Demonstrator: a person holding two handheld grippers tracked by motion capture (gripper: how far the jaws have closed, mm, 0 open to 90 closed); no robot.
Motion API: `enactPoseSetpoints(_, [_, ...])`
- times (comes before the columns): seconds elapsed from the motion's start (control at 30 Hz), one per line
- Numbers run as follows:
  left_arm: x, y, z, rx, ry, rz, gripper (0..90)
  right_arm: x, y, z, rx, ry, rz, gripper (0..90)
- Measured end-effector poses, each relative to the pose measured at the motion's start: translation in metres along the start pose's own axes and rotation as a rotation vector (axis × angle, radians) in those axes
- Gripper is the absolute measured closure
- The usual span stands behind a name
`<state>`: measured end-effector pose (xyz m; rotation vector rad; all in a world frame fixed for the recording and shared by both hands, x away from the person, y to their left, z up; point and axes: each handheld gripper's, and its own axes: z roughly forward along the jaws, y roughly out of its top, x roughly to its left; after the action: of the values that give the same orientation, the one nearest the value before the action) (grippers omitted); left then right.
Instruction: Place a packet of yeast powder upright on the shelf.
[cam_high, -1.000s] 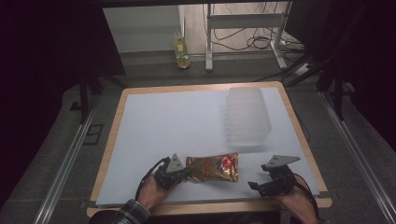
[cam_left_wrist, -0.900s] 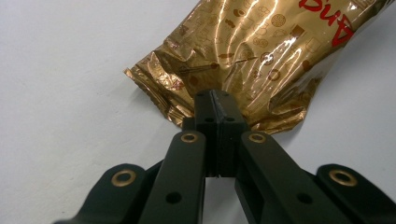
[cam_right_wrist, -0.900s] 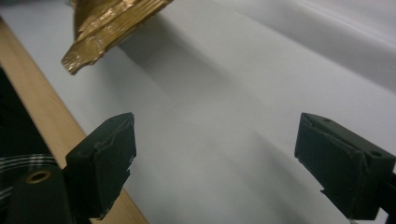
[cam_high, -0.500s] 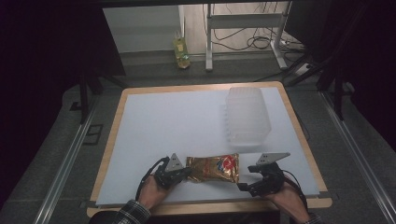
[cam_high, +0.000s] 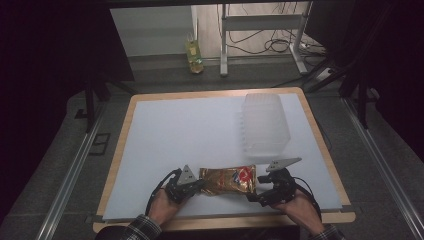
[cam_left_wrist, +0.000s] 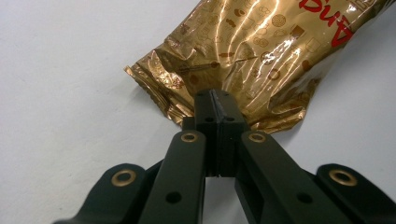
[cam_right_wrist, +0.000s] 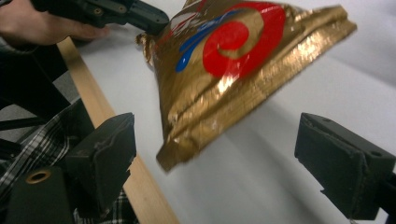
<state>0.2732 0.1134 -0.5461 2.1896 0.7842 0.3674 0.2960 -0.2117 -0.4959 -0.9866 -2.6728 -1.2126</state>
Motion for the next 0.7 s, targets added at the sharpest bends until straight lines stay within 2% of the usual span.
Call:
enactPoseSetpoints(0.13, [-0.001, -0.001, -0.001, 0.000, 0.001, 0.005, 89.9, -0.002, 0.006, 0.010, 0.015, 0.025, 0.032, 17.2])
enactPoseSetpoints(0.33, [-0.002, -0.001, -0.001, 0.000, 0.004, 0.012, 89.9, -0.004, 0.018, 0.020, 0.019, 0.065, 0.085, 31.5])
enactPoseSetpoints(0.43, [-0.002, -0.001, -0.001, 0.001, 0.003, 0.011, 89.9, -0.003, 0.022, 0.022, 0.016, 0.070, 0.091, 35.3])
enactPoseSetpoints(0.53, [-0.004, -0.001, -0.001, 0.002, 0.009, 0.017, 89.9, -0.003, 0.029, 0.024, 0.018, 0.057, 0.093, 45.2])
enactPoseSetpoints(0.63, [-0.004, -0.001, -0.001, 0.003, 0.009, 0.018, 89.8, -0.004, 0.032, 0.024, 0.005, 0.064, 0.098, 49.2])
enactPoseSetpoints(0.7, [-0.004, -0.001, -0.002, 0.002, 0.006, 0.018, 89.8, -0.005, 0.038, 0.024, -0.012, 0.071, 0.124, 53.7])
